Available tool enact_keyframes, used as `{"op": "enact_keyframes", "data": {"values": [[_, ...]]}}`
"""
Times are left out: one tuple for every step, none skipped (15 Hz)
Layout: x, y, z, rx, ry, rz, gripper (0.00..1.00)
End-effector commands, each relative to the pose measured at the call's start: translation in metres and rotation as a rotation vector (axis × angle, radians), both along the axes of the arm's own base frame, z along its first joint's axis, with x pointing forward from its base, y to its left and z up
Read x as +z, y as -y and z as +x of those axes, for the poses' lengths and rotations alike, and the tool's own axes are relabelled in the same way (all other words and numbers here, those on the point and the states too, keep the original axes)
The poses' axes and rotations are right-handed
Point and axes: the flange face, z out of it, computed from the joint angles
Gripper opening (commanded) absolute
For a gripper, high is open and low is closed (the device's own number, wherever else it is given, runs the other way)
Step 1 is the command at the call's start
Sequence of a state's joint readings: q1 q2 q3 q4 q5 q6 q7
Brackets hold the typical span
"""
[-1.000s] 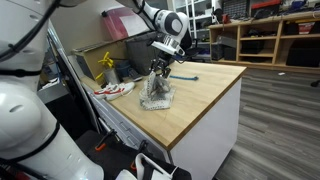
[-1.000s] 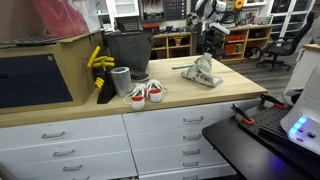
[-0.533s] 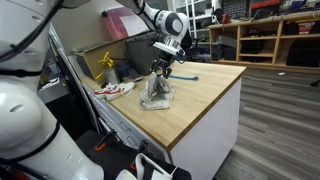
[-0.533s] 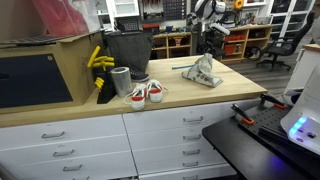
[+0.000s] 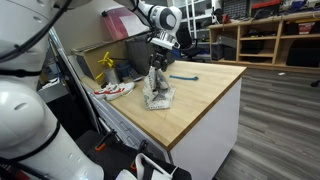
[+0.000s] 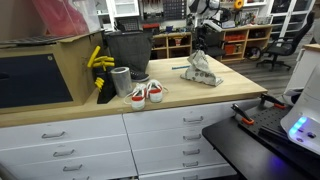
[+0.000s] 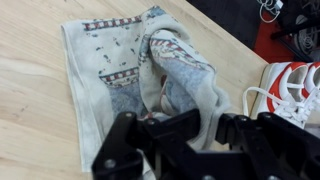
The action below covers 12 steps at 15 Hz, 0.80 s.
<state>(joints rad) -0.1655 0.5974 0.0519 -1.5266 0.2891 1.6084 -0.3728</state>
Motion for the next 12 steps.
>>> {"op": "enact_keyframes", "data": {"values": [[0.01,0.003,0.014,0.005,0.069,0.008,0.0],[0.013,0.006,0.016,-0.001,0.087,0.006,0.0],[0.012,0.008,0.018,-0.008,0.098,0.004,0.0],[0.009,0.013,0.017,-0.017,0.102,0.002,0.0],[0.004,0.018,0.015,-0.026,0.101,-0.001,0.0],[-0.002,0.024,0.012,-0.033,0.092,0.001,0.0],[-0.008,0.031,0.009,-0.037,0.08,0.003,0.0],[-0.014,0.039,0.002,-0.031,0.059,0.014,0.0],[-0.02,0.046,-0.004,-0.02,0.041,0.023,0.0],[-0.031,0.055,-0.013,-0.002,0.011,0.024,0.25],[-0.039,0.064,-0.019,-0.001,-0.008,0.028,0.27],[-0.046,0.072,-0.025,-0.006,-0.024,0.037,0.33]]}}
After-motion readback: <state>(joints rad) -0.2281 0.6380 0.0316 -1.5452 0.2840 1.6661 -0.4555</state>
